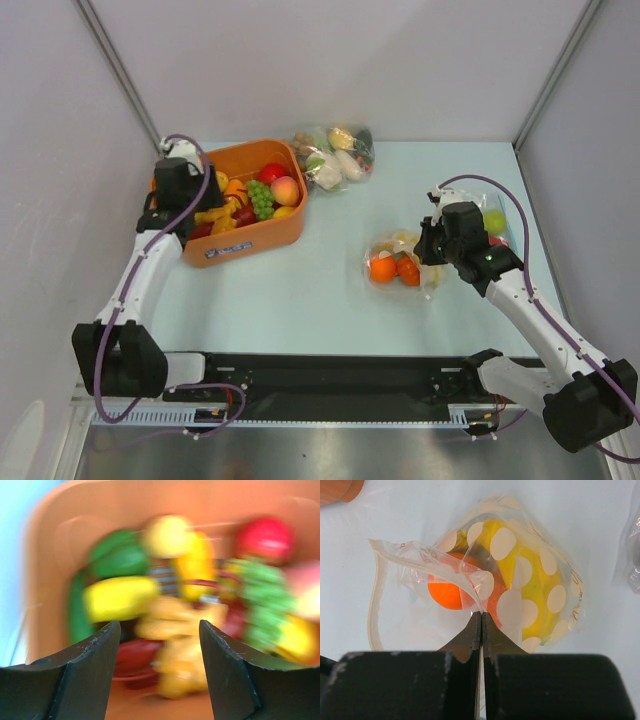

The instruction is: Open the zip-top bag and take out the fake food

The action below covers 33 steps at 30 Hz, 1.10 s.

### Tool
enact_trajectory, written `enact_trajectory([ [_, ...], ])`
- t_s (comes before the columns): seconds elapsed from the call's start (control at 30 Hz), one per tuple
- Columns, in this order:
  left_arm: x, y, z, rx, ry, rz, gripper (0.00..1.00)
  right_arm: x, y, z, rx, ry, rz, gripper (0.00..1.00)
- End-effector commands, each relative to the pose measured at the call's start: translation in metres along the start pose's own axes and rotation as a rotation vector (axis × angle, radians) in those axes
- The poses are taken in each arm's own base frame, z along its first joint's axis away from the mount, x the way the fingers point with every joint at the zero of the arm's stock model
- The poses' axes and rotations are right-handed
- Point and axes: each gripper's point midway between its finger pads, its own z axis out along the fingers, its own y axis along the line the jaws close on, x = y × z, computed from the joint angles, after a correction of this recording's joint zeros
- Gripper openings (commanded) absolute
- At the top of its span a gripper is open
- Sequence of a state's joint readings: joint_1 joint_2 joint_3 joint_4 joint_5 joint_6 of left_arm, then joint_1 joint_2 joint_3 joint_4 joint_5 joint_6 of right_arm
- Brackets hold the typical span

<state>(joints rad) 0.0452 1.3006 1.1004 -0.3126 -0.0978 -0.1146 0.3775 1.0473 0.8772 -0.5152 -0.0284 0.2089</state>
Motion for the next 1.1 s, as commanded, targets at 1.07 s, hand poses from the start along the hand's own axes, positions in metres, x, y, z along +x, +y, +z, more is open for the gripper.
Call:
enact_trajectory([
  [1.07, 0.13, -0.432, -0.193, 1.124, 0.144, 0.347, 0.66, -0.017, -0.003, -0.007, 0.024, -0.052, 0.075, 0.0],
])
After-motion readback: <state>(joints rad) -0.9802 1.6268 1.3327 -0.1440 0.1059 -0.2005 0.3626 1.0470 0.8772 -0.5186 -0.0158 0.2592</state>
